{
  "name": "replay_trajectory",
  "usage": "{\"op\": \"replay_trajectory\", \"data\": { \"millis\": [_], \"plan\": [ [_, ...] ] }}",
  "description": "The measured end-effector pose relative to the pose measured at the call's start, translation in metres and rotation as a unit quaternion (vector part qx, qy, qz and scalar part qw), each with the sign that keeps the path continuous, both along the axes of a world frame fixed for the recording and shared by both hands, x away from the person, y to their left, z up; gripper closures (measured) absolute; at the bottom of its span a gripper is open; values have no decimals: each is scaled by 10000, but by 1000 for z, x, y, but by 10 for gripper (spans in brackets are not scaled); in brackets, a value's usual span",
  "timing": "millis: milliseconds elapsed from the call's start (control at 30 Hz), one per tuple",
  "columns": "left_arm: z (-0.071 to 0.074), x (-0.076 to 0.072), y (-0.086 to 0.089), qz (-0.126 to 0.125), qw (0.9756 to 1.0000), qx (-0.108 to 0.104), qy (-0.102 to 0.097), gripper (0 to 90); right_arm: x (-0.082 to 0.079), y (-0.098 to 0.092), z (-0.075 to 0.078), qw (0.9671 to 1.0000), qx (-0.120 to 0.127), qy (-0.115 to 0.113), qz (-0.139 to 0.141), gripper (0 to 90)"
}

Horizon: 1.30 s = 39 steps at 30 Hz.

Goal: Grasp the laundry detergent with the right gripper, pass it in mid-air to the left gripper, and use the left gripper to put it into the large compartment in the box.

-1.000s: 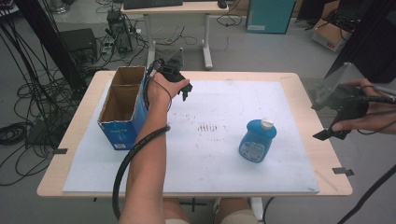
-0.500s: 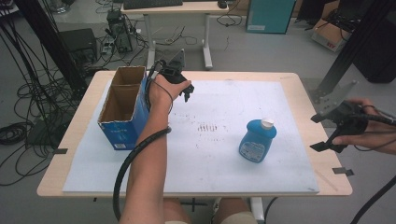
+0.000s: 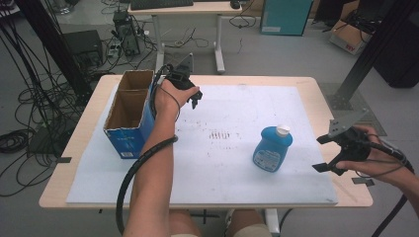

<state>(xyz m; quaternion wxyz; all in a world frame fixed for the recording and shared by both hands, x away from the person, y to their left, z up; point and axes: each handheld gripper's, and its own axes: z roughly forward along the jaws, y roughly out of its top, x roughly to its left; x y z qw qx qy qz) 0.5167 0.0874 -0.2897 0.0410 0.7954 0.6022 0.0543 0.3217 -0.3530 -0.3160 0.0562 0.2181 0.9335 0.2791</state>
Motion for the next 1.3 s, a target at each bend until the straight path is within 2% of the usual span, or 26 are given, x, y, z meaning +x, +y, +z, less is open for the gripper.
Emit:
{"op": "replay_trajectory", "data": {
  "millis": [33,133,167,333,567,767,800,1100,1300],
  "plan": [
    [0,0,0,-4,10000,7,-1,64,-1,2,-7,10000,19,-25,-9,31],
    [-1,0,-1,-29,10000,32,3,64,-3,3,-13,9999,58,-77,-46,31],
    [-2,0,-1,-34,10000,41,7,64,-2,4,-17,9998,157,-86,-29,30],
    [-2,0,-4,-82,9999,60,-7,64,-4,6,-27,9991,351,-175,-142,29],
    [-3,0,-3,-83,9999,107,12,64,-4,12,-44,9965,729,-306,-271,25],
    [-1,1,-2,-53,9999,129,-16,64,-4,19,-53,9948,911,-377,-251,25],
    [0,1,-1,-59,9999,138,-5,64,-2,22,-57,9937,1020,-369,-266,25],
    [-2,1,-2,-91,9999,109,10,64,1,37,-67,9921,1131,-473,-252,22],
    [-3,0,-2,-106,9999,132,19,64,1,47,-73,9907,1242,-459,-319,23]
  ]
}}
